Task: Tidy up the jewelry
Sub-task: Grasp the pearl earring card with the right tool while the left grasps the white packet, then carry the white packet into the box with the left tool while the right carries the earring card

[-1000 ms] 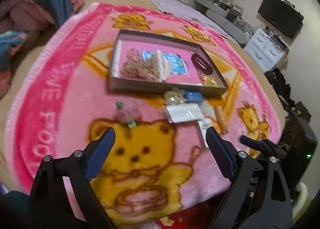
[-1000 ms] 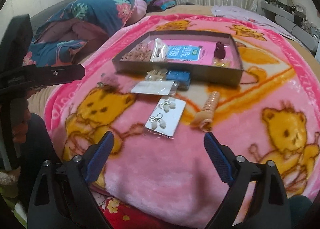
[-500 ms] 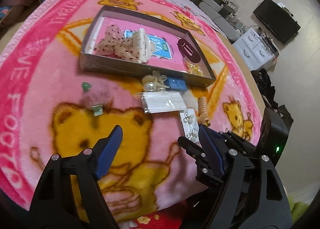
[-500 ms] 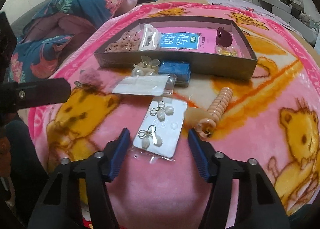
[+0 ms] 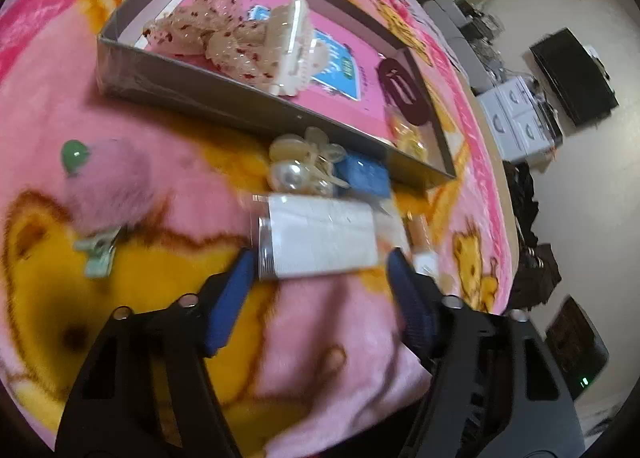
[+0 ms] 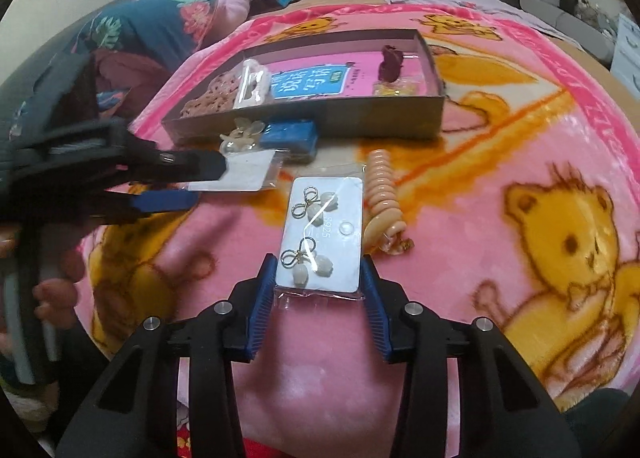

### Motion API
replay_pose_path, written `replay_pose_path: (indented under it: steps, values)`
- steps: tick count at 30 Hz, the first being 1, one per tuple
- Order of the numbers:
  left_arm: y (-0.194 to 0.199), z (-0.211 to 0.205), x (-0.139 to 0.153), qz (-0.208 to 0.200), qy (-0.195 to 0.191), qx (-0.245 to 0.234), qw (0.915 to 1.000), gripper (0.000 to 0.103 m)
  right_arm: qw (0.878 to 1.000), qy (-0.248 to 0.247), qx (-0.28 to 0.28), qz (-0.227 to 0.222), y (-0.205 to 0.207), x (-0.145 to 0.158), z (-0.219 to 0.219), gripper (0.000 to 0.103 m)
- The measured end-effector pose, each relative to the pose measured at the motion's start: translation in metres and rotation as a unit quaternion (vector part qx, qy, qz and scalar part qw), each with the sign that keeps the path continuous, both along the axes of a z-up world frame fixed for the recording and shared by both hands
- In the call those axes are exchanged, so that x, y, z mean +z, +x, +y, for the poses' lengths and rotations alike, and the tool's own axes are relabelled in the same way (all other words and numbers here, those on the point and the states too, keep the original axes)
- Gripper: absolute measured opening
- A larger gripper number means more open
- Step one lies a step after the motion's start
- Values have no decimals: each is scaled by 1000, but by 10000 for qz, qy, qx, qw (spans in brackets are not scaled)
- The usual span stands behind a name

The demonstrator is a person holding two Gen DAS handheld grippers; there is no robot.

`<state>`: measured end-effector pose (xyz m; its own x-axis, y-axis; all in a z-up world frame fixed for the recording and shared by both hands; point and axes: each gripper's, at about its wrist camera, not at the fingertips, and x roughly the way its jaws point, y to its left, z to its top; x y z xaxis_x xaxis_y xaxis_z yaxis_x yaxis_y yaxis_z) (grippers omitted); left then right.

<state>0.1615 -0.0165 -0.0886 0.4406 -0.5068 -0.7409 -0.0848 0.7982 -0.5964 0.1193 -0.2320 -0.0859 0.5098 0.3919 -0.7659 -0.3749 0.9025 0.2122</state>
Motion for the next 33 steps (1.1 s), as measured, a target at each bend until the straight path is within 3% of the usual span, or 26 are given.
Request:
replay_pose_path:
  steps: [3,4,9,18,24,33]
  values:
    - [6,2,-2,-18,61,106,9999,37,10000,83,-23,-13,-1,3,-4,40]
    - [6,4,-1,-47,72,114,9999,28,9999,95,-15,-29,-1,5,-4,40]
    - [4,4,10,-221,45,5,9997,14,9998,120,59,-138,-6,10,-2,40]
    - [-12,9,49,-848,250,-84,9960,13,9992,213,100,-308,-8,25,-1,40]
    - [-21,34,75,-1272,619,274,9896,13,9987,207,163,-430,-4,36,5,40]
    - [-27,70,90,-1482,959,693,9819,2,9970,199,281,-687,11,55,22,40]
